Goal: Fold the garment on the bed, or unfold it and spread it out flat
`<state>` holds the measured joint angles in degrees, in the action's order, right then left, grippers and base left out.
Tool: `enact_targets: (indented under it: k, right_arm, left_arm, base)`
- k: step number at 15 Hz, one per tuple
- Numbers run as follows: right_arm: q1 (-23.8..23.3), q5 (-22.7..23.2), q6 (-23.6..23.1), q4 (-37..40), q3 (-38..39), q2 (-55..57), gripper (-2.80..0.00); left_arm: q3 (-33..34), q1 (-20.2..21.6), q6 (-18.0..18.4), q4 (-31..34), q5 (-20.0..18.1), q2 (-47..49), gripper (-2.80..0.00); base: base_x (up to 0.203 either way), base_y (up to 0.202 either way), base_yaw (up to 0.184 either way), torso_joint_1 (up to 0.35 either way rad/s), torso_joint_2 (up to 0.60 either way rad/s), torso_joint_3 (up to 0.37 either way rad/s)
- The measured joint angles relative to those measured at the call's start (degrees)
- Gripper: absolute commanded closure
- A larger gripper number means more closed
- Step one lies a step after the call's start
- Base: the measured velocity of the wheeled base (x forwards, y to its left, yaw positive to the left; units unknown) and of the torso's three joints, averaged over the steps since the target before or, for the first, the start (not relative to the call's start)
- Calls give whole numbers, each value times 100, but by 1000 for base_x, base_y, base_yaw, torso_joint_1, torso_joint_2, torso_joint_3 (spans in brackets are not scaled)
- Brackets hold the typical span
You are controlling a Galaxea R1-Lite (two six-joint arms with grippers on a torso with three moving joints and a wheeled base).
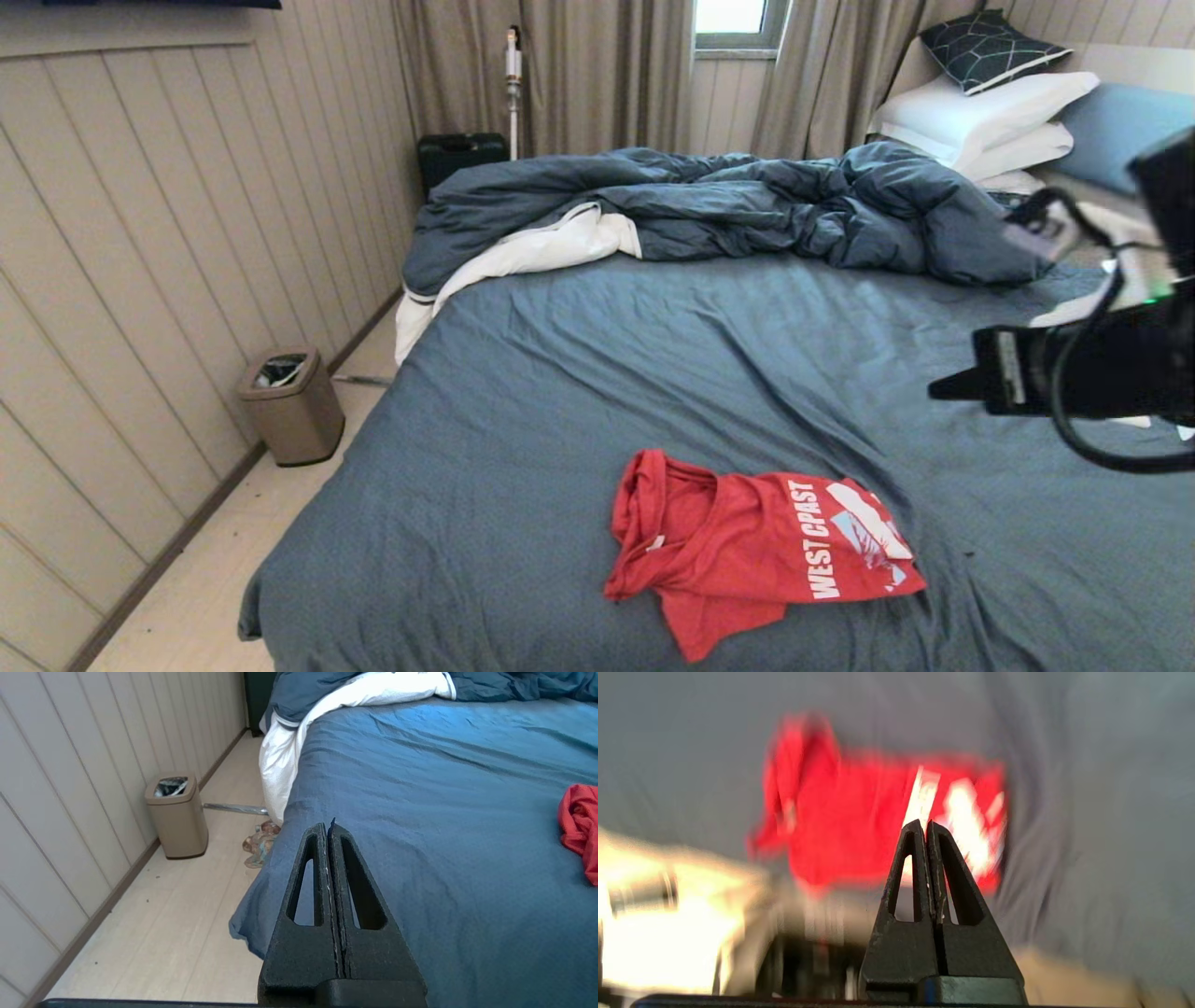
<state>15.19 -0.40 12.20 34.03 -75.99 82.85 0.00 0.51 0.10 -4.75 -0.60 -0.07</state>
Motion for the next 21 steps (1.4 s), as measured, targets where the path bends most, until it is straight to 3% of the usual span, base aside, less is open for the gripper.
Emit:
enact_targets:
  k: [2,5,6,13,21]
  right_arm:
    - [557,-263,37,569,-430,718,0]
    - [1110,-368,52,665,-848,1501,0]
    - [1239,-373,59,670,-944,1699,-280]
    - [1936,-392,69,670,-1351,2625,-280]
    - [2348,-817,273,659,-2200,3855,-280]
  left_arm:
    - [0,0,0,-2,-2,0,0]
    - [0,0,0,-2,0,0,0]
    - [0,0,0,-2,1,0,0]
    - [0,0,0,-4,2,0,0]
    - [0,0,1,-2,5,0,0]
  base:
    - [0,0,0,0,0,0]
    - [0,0,0,0,0,0]
    - [0,0,0,0,0,0]
    - [0,0,0,0,0,0]
    - [0,0,0,0,0,0]
